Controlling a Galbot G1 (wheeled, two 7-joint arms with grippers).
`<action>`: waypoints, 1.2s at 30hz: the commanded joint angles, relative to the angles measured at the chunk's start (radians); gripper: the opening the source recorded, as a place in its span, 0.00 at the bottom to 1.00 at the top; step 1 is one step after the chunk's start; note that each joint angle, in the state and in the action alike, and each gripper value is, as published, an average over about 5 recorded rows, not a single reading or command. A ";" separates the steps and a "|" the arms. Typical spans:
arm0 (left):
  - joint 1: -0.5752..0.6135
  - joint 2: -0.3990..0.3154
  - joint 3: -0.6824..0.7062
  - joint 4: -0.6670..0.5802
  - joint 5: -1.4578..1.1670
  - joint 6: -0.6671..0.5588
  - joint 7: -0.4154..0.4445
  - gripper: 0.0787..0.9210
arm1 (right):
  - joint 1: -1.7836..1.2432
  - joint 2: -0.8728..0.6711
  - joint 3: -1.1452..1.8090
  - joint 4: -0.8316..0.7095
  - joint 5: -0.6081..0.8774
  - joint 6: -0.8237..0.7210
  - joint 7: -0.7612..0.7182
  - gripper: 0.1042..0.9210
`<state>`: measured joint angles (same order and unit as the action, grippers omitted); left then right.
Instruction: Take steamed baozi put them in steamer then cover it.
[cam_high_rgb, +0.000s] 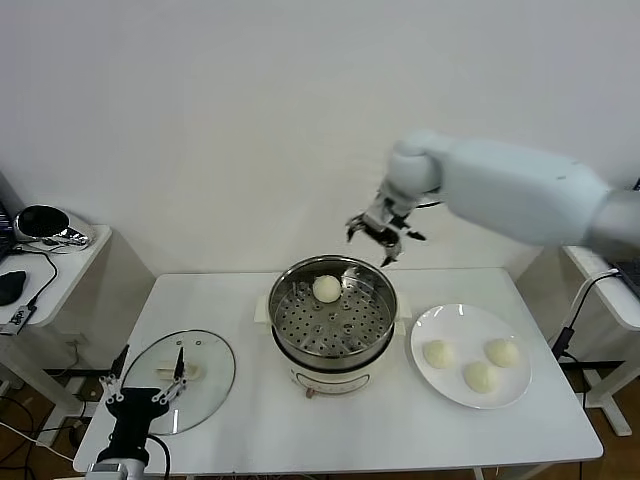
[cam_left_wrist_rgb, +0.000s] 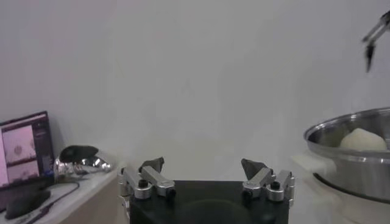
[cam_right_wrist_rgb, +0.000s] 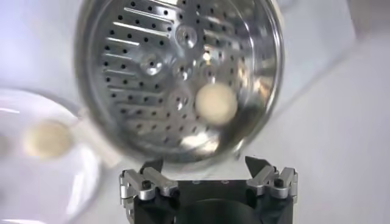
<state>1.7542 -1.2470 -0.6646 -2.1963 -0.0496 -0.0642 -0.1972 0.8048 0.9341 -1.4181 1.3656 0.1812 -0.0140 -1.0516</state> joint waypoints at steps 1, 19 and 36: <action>-0.003 0.008 -0.011 -0.022 0.004 0.000 0.000 0.88 | 0.172 -0.409 -0.131 0.347 0.163 -0.460 0.035 0.88; -0.019 -0.003 -0.033 -0.032 0.004 0.007 0.005 0.88 | -0.540 -0.542 0.341 0.215 -0.157 -0.202 -0.072 0.88; 0.003 -0.018 -0.069 -0.034 0.005 0.006 0.005 0.88 | -0.842 -0.248 0.551 -0.091 -0.306 -0.120 -0.030 0.88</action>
<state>1.7571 -1.2645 -0.7300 -2.2293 -0.0447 -0.0577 -0.1924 0.1300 0.5755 -0.9802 1.4024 -0.0574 -0.1635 -1.0873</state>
